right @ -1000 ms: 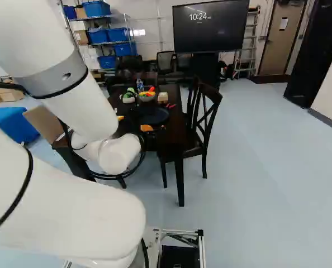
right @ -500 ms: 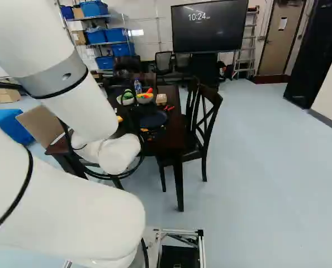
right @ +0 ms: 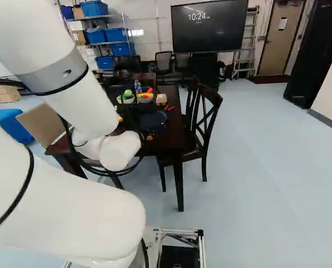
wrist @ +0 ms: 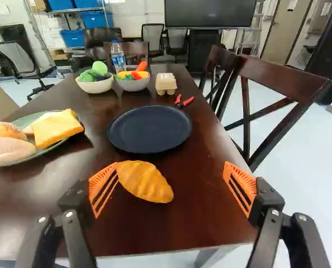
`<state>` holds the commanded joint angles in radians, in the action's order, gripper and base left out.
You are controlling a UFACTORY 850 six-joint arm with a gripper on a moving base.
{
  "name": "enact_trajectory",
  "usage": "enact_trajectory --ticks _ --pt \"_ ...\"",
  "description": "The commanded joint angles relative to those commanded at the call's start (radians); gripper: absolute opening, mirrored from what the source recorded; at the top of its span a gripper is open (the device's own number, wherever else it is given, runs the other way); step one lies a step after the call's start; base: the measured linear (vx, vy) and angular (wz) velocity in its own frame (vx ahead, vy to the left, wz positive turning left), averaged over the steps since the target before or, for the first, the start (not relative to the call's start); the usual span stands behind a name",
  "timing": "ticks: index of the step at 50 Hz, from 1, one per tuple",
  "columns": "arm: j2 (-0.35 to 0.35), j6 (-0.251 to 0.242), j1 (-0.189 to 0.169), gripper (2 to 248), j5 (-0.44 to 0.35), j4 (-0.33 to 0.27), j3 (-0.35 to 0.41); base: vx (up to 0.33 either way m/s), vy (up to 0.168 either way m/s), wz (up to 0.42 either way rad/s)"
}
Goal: Move the croissant to the empty plate
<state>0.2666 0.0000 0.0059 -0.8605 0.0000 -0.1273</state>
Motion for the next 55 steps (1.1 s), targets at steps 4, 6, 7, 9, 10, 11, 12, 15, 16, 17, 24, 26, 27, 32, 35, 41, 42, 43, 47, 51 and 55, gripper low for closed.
enact_trajectory --ticks 4,6,7,9,10,11,12,15,16,17,24,26,27,32,35,41,42,43,47,51,55 --pt "-0.01 0.0 0.004 247 0.012 0.0 -0.019 0.0 0.0 0.0" --pt "-0.015 0.0 0.007 247 0.019 0.0 -0.028 0.0 0.0 0.0" --pt "-0.018 0.0 0.008 247 0.022 0.0 -0.033 0.0 0.0 0.0" --pt "-0.024 0.0 0.009 247 0.029 0.0 -0.044 0.0 0.0 0.0" --pt "-0.027 0.0 0.01 247 0.033 0.0 -0.049 0.0 0.0 0.0" --pt "-0.03 0.0 0.01 247 0.038 0.0 -0.054 0.0 0.0 0.0" --pt "-0.033 0.0 0.01 247 0.043 0.0 -0.059 0.0 0.0 0.0" --pt "-0.042 0.0 0.011 247 0.06 0.0 -0.075 0.0 0.0 0.0" --pt "-0.045 0.0 0.011 247 0.066 0.0 -0.08 0.0 0.0 0.0" --pt "-0.048 0.0 0.011 247 0.073 0.0 -0.085 0.0 0.0 0.0" --pt "-0.068 0.0 0.013 247 0.12 0.0 -0.121 0.0 0.0 0.0" --pt "-0.074 0.0 0.014 247 0.134 0.0 -0.132 0.0 0.0 0.0" --pt "-0.077 0.0 0.014 247 0.141 0.0 -0.137 0.0 0.0 0.0" --pt "-0.092 0.0 0.017 247 0.176 0.0 -0.162 0.0 0.0 0.0" --pt "-0.1 0.0 0.018 247 0.197 0.0 -0.178 0.0 0.0 0.0" --pt "-0.117 0.0 0.024 247 0.243 0.0 -0.21 0.0 0.0 0.0" --pt "-0.119 0.0 0.024 247 0.249 0.0 -0.214 0.0 0.0 0.0" --pt "-0.122 0.0 0.025 247 0.257 0.0 -0.219 0.0 0.0 0.0" --pt "-0.133 0.0 0.029 247 0.29 0.0 -0.239 0.0 0.0 0.0" --pt "-0.144 0.0 0.033 247 0.323 0.0 -0.259 0.0 0.0 0.0" --pt "-0.154 0.0 0.037 247 0.356 0.0 -0.28 0.0 0.0 0.0"
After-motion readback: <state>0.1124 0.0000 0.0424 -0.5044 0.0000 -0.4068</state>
